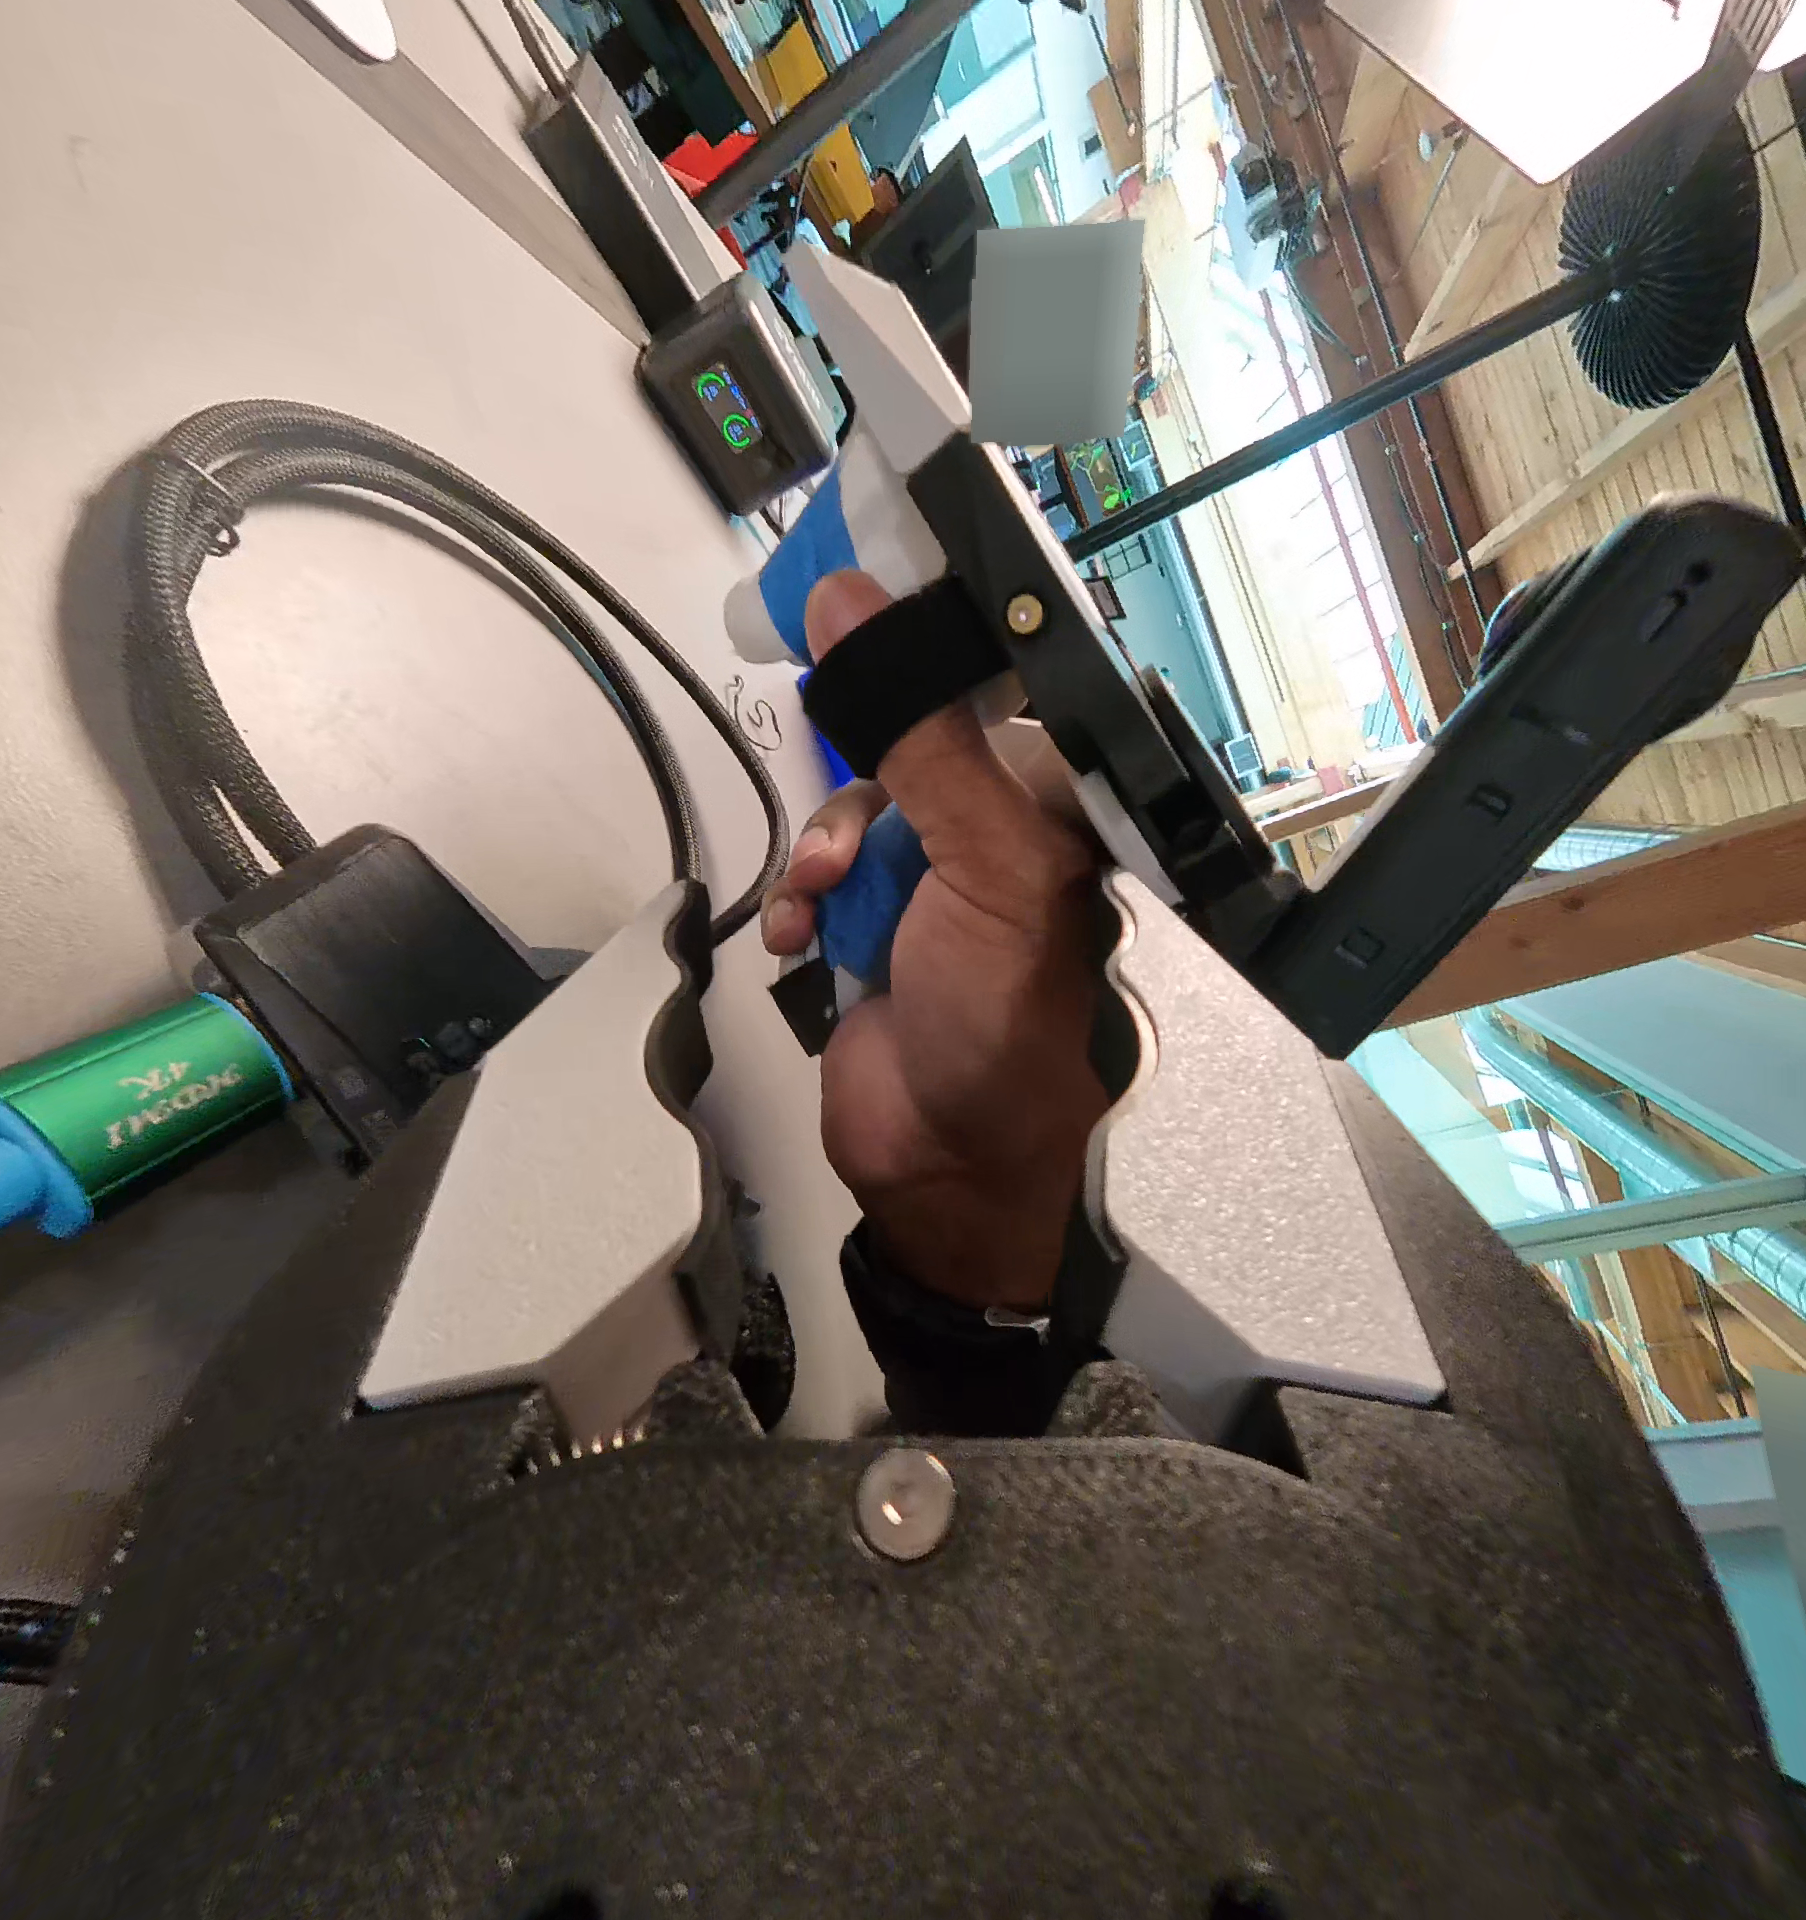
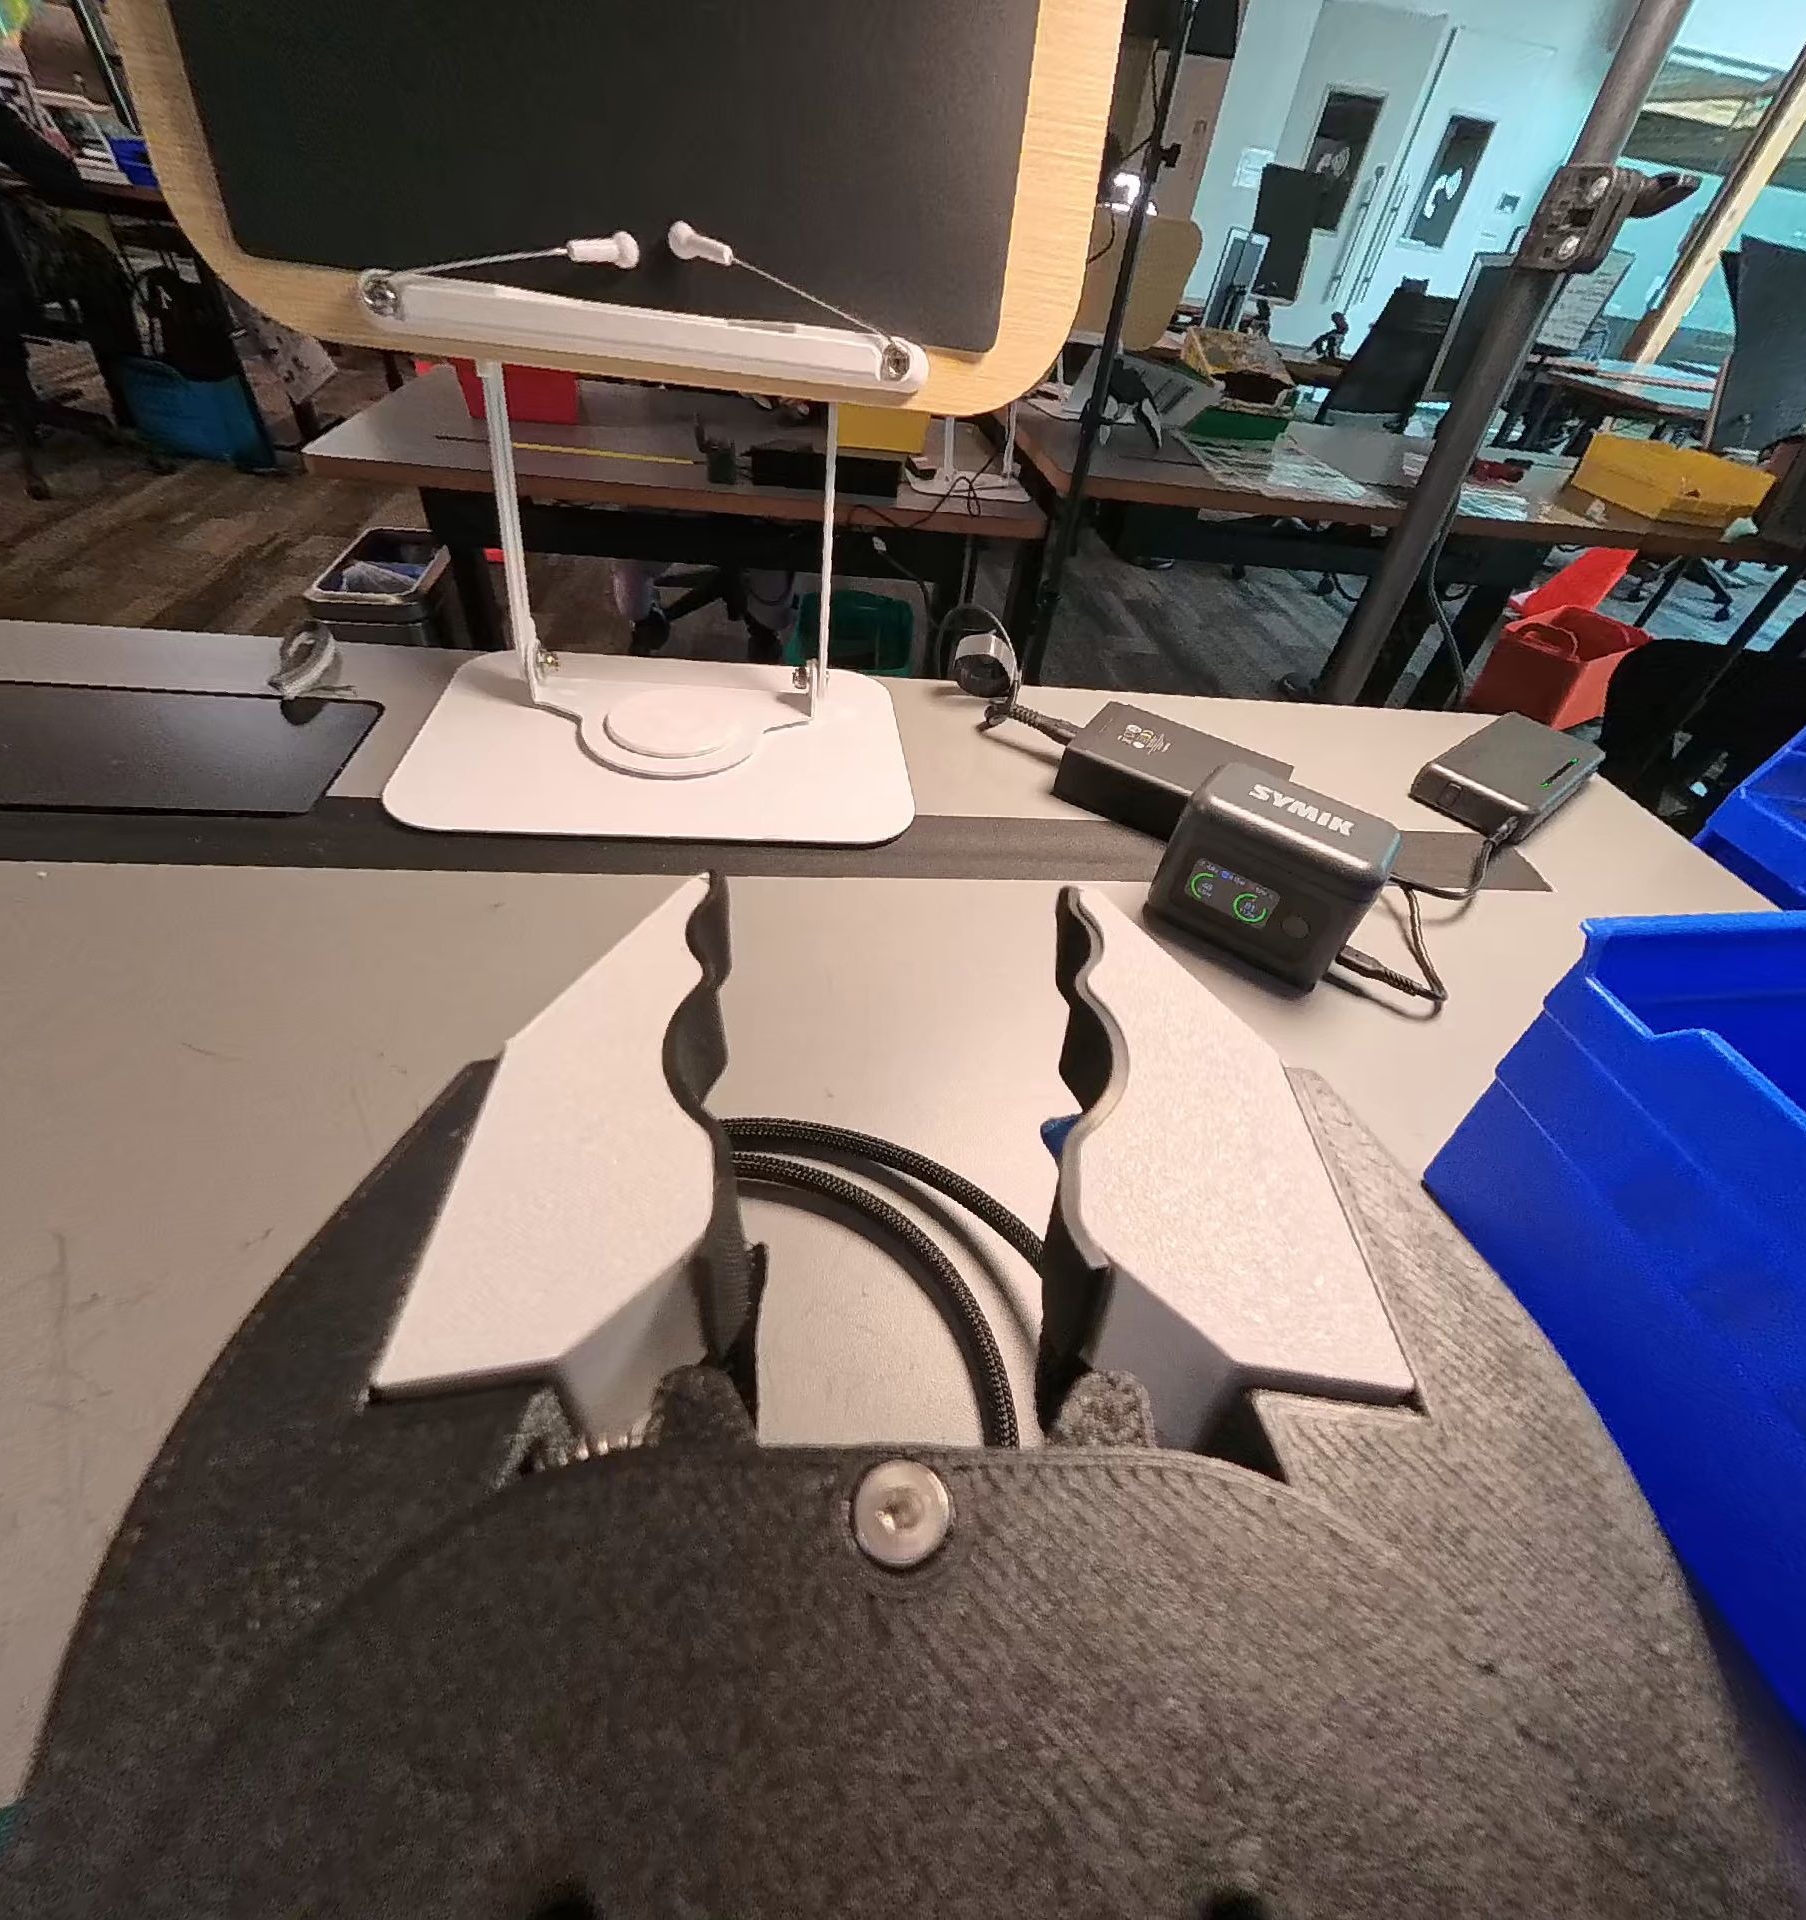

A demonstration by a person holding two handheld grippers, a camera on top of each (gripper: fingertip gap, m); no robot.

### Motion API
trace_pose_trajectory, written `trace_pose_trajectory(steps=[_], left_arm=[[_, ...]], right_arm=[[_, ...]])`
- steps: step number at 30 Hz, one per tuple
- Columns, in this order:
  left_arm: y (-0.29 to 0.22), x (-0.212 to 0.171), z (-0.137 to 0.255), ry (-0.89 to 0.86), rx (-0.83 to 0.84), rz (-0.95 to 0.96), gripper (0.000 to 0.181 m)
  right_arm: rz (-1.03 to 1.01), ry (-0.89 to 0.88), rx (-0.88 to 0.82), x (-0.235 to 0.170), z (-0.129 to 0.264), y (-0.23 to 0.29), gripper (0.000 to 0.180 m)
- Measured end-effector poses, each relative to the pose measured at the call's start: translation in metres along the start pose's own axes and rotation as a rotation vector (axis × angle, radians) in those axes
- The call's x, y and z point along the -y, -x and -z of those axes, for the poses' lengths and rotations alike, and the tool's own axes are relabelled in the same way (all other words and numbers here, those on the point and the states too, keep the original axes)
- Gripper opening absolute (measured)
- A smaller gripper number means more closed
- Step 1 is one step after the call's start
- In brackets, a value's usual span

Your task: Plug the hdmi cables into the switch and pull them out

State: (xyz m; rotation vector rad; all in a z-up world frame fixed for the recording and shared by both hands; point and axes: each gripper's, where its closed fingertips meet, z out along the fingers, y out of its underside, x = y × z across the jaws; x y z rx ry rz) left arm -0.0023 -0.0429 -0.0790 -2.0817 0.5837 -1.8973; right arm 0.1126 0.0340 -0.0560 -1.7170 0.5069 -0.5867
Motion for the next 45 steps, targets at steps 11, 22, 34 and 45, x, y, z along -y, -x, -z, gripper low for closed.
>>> trace_pose_trajectory(steps=[11, 22, 34, 45], left_arm=[[-0.0018, -0.0005, 0.0003, -0.003, -0.002, -0.002, 0.072], [-0.0007, 0.0007, 0.0005, -0.002, -0.008, 0.012, 0.073], [0.0012, 0.0048, 0.0011, -0.009, -0.003, 0.014, 0.073], [-0.0011, 0.0039, 0.0016, -0.004, -0.022, 0.032, 0.072]], right_arm=[[-0.009, -0.005, 0.007, 0.0014, 0.0008, 0.0018, 0.064], [-0.012, -0.011, 0.013, 0.0029, 0.0011, 0.0032, 0.065], [-0.014, -0.009, 0.023, 0.0016, 0.0012, 0.0051, 0.065], [-0.019, -0.019, 0.029, 0.0046, 0.0022, 0.0064, 0.066]])
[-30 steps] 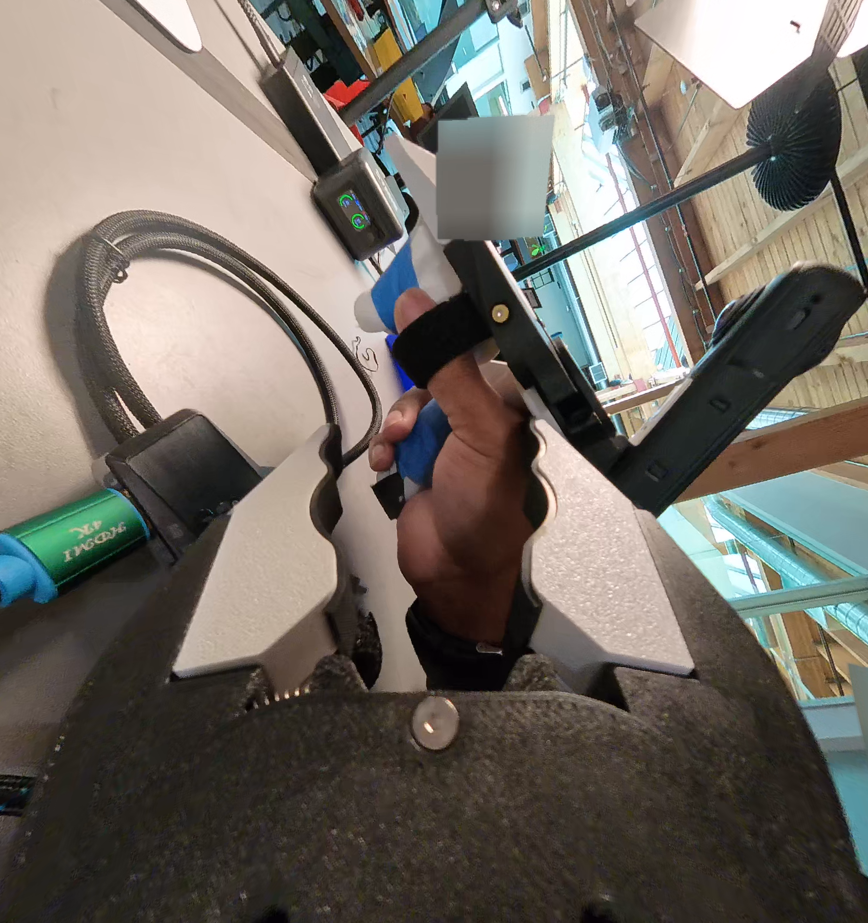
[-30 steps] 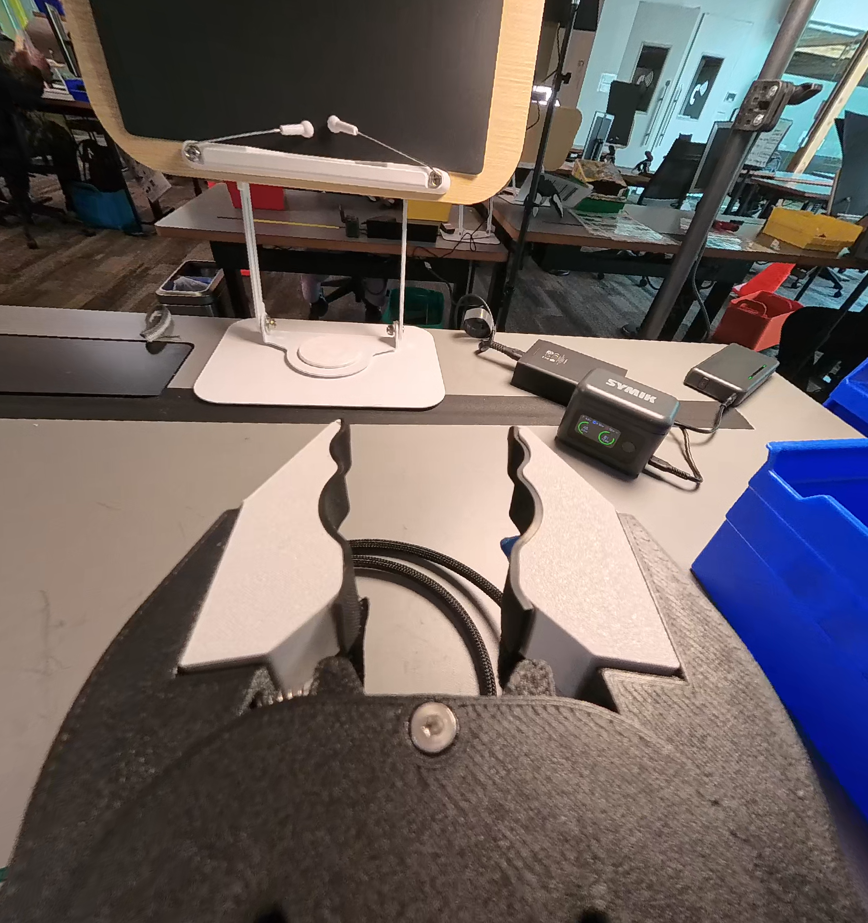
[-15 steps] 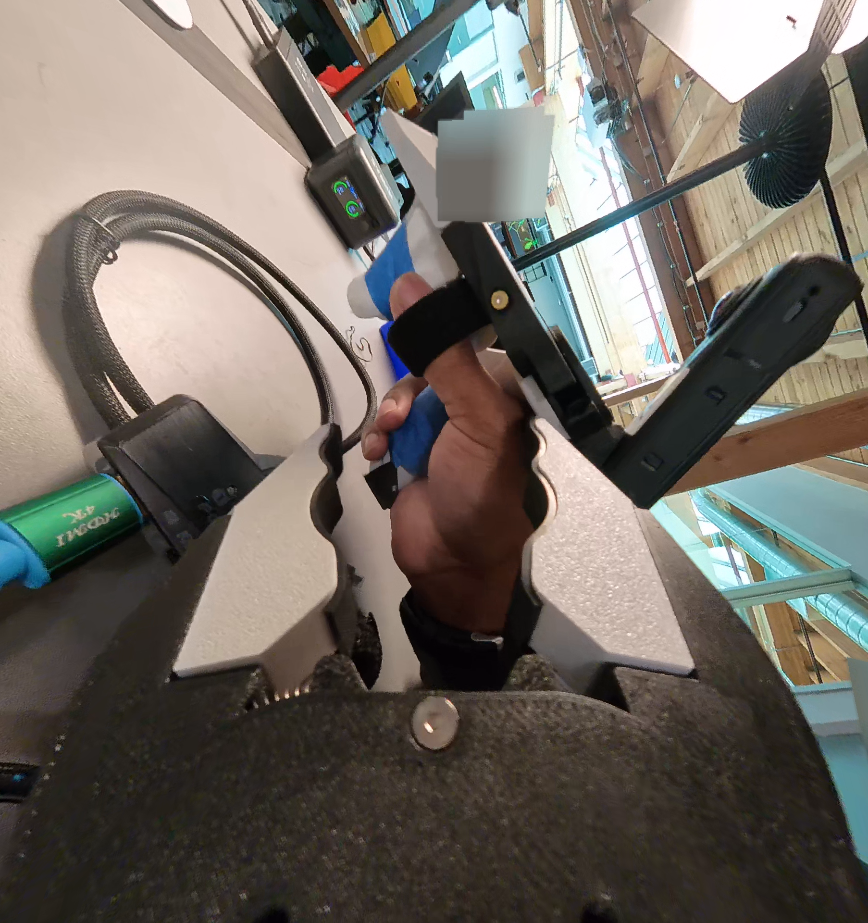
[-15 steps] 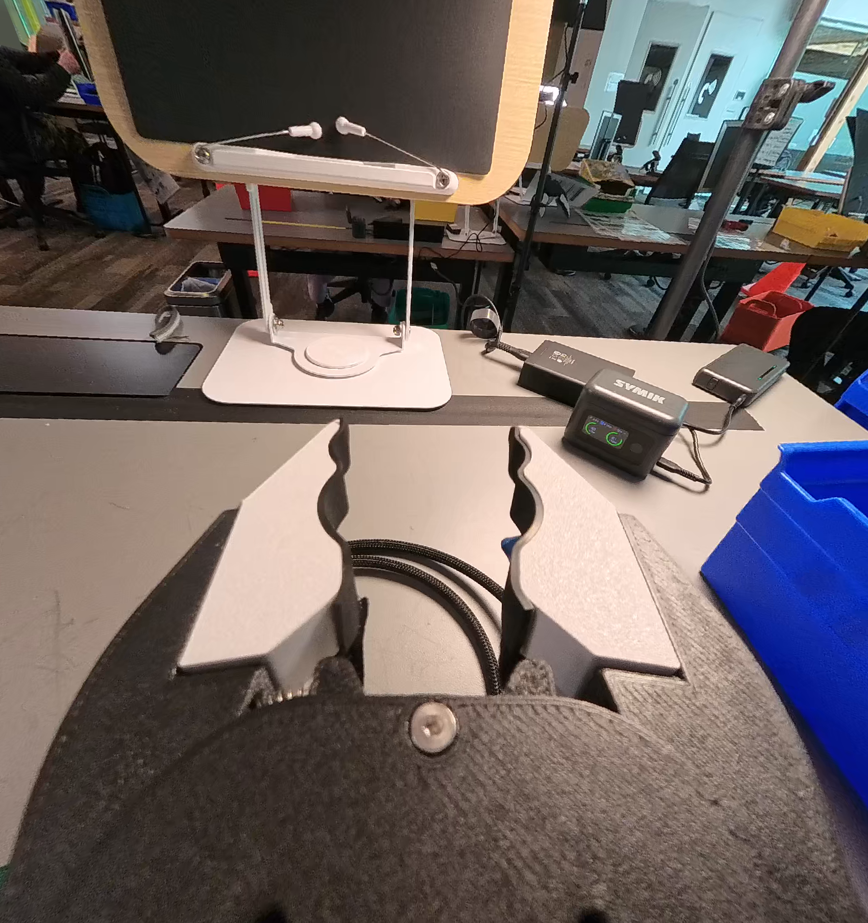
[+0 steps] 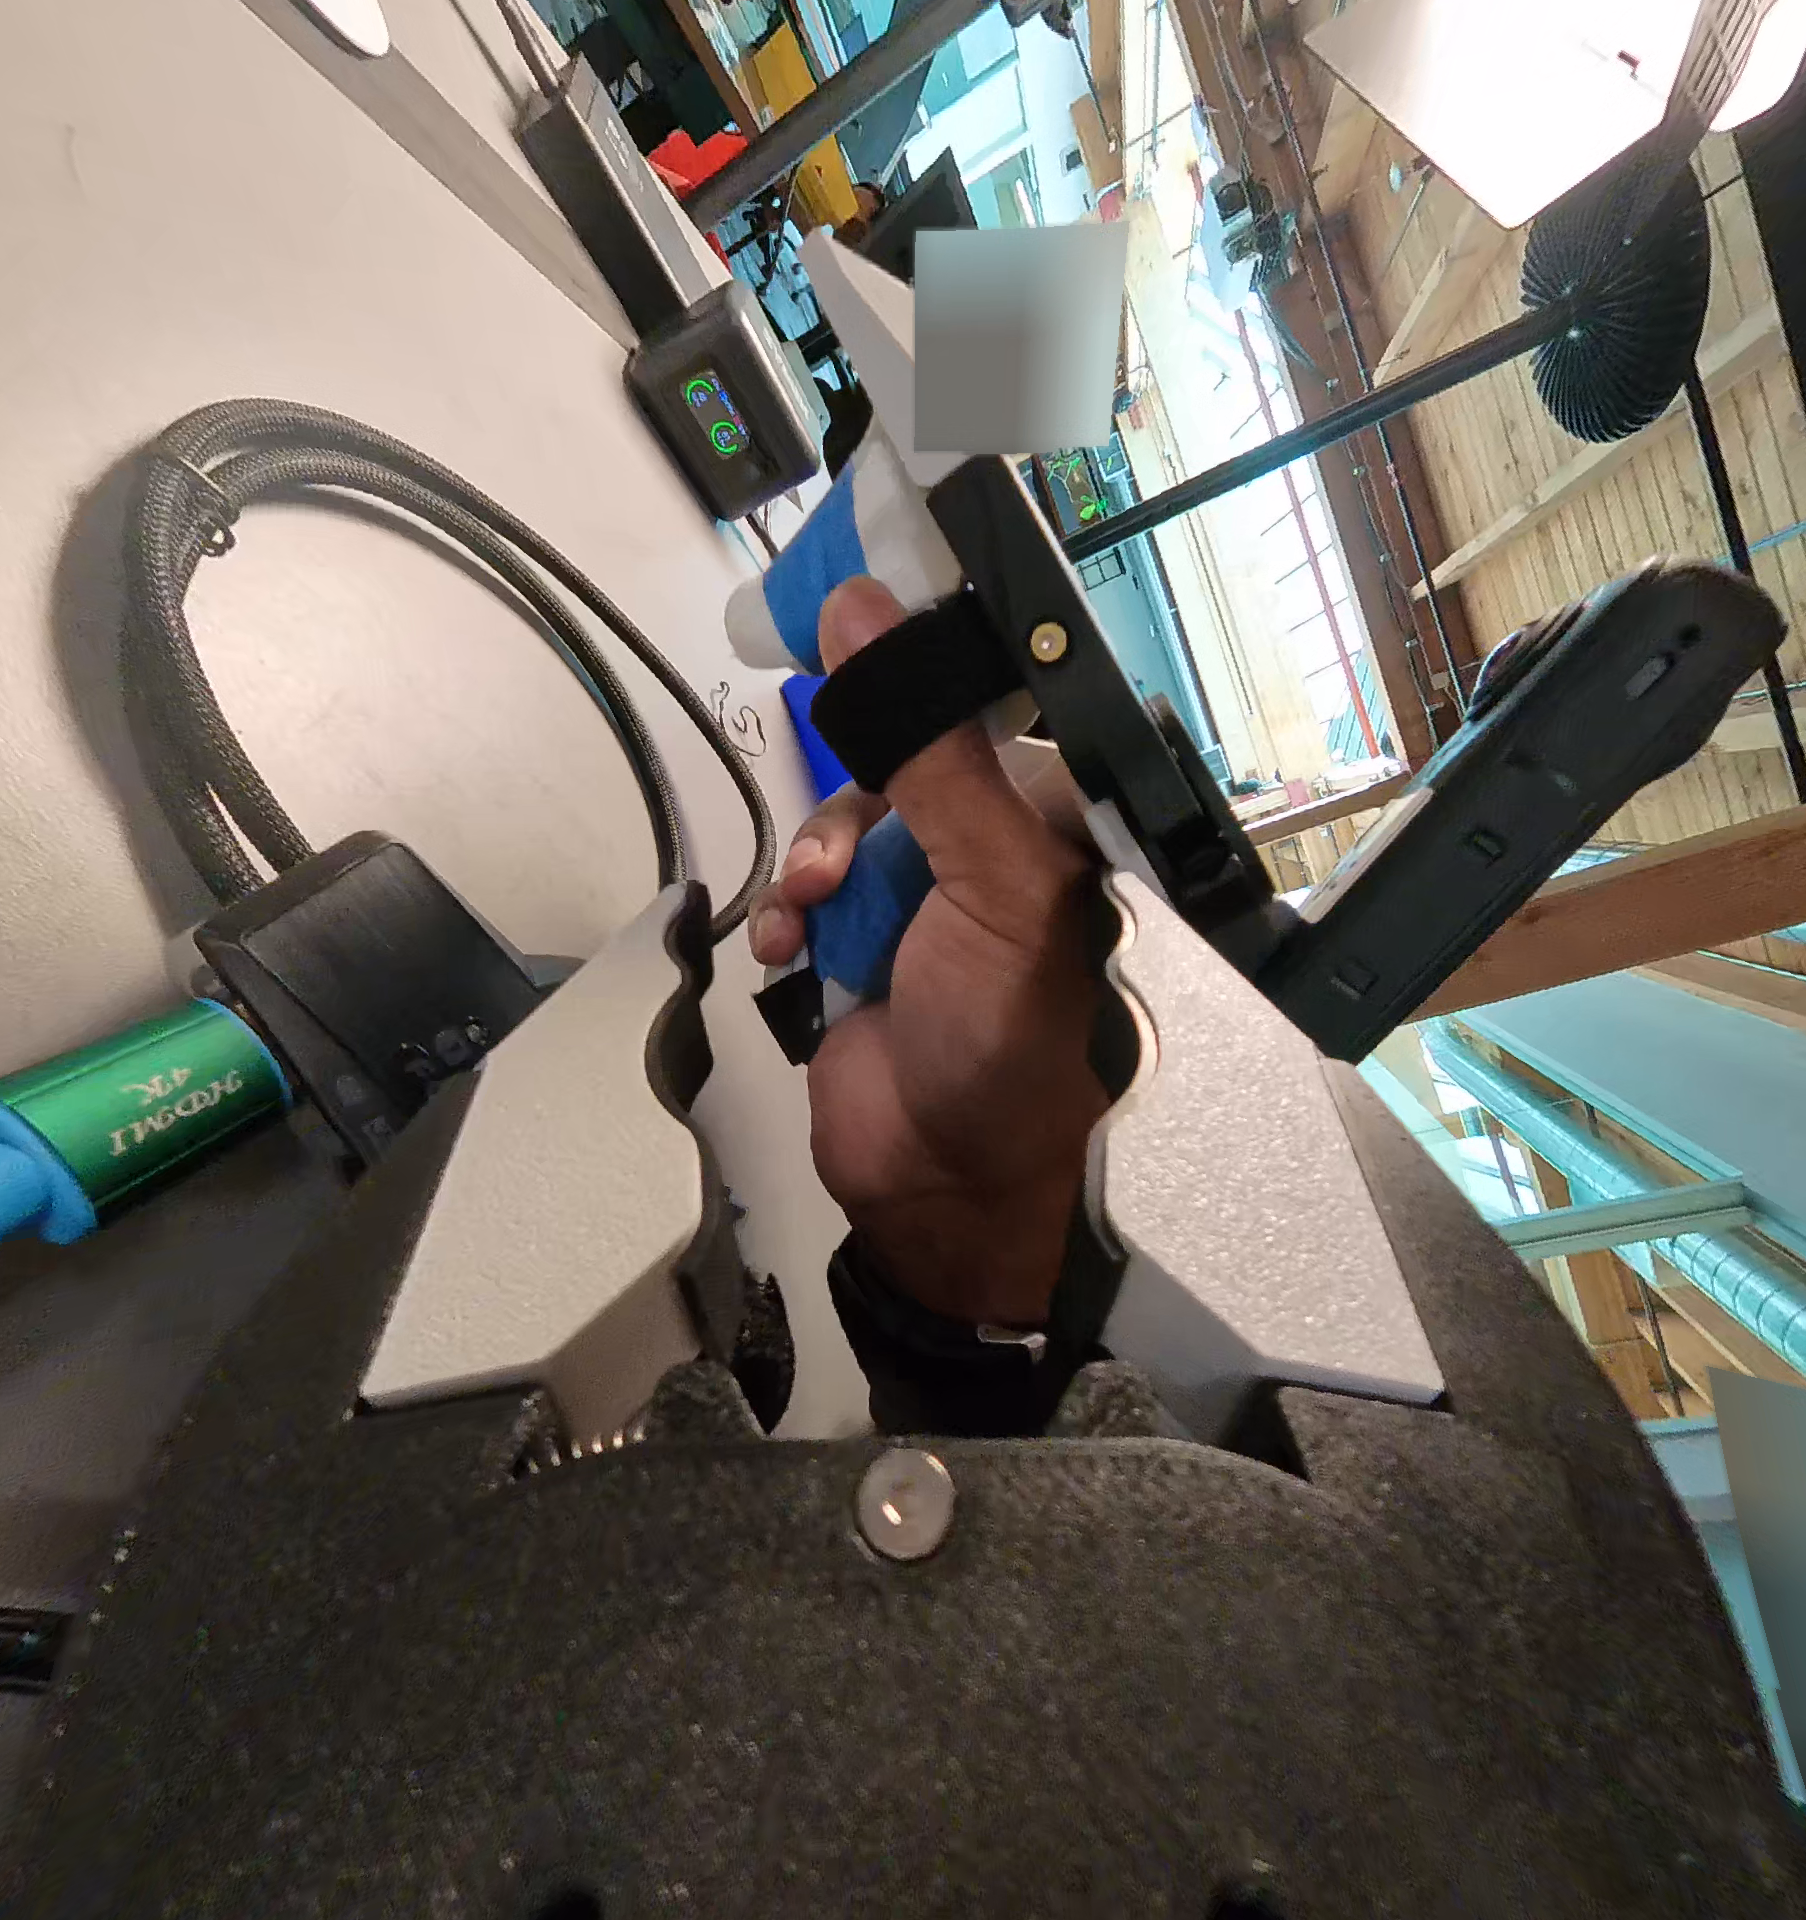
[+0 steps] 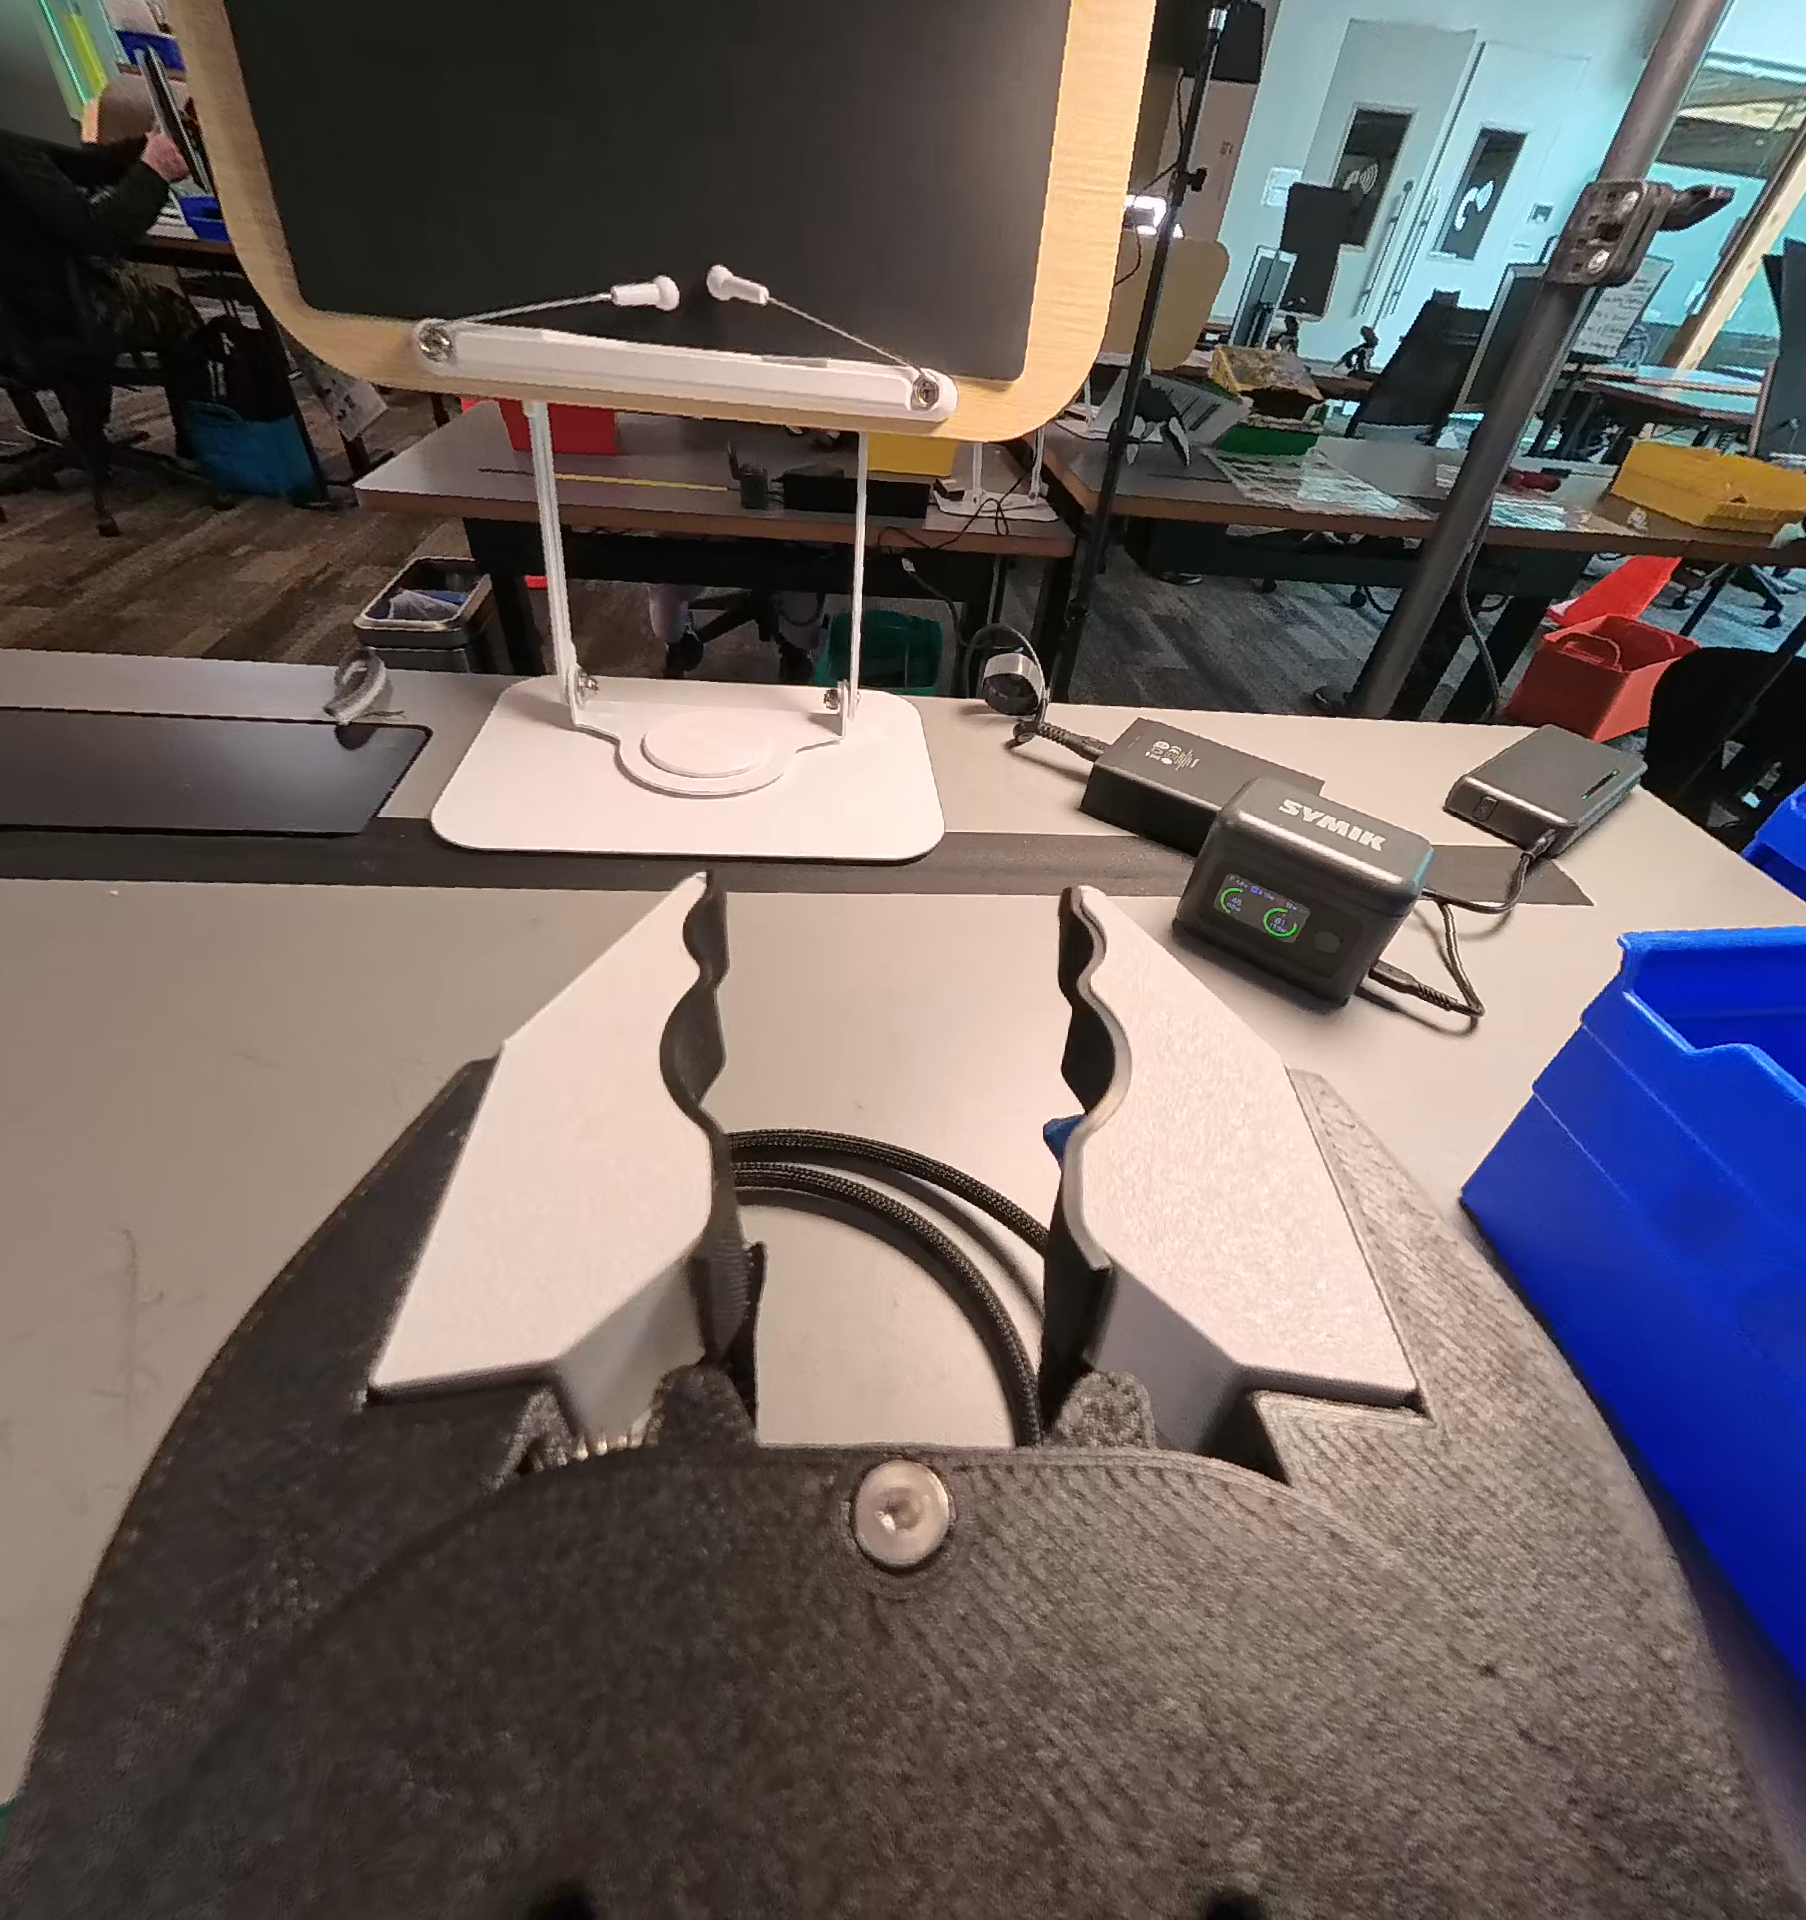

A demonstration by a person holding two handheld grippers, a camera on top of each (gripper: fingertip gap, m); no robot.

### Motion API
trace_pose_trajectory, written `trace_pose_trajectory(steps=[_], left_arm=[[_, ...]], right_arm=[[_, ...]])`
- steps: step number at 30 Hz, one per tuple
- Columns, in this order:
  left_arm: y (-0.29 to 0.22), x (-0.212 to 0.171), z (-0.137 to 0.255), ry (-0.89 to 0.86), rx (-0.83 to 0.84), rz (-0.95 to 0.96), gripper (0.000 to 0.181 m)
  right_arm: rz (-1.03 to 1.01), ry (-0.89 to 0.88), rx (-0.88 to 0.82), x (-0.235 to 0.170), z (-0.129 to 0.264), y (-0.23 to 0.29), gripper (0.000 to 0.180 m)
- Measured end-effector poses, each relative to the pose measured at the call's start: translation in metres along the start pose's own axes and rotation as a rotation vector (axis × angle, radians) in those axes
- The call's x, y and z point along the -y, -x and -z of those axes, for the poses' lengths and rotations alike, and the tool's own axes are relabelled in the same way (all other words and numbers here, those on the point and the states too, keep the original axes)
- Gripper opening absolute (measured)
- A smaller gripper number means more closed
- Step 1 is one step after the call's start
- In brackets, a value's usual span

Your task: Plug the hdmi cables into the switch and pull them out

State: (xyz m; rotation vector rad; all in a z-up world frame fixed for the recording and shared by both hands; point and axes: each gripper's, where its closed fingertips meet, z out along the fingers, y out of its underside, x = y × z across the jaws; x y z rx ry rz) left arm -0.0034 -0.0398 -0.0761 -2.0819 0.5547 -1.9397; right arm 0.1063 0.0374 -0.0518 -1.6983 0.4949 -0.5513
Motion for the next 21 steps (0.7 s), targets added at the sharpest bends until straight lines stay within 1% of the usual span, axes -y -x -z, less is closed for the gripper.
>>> trace_pose_trajectory(steps=[2, 6, 9, 11, 15, 21], left_arm=[[-0.001, -0.003, 0.0, 0.011, -0.003, -0.002, 0.073], [0.005, 0.007, 0.004, -0.024, 0.024, -0.002, 0.07], [0.003, 0.004, 0.006, -0.012, 0.01, -0.003, 0.072], [0.007, 0.011, 0.01, -0.035, 0.037, -0.023, 0.069], [0.015, 0.028, 0.023, -0.083, 0.082, -0.064, 0.069], [0.026, 0.029, 0.026, -0.063, 0.122, -0.086, 0.069]], right_arm=[[-0.002, 0.001, 0.003, -0.001, 0.0, 0.001, 0.065], [0.004, -0.003, 0.016, -0.001, 0.002, 0.005, 0.065], [0.017, -0.015, 0.022, 0.001, 0.004, 0.007, 0.065], [0.017, -0.013, 0.031, 0.001, 0.004, 0.008, 0.065], [0.006, 0.009, 0.056, -0.001, 0.002, 0.007, 0.064], [-0.001, 0.023, 0.095, -0.004, 0.001, 0.012, 0.065]])
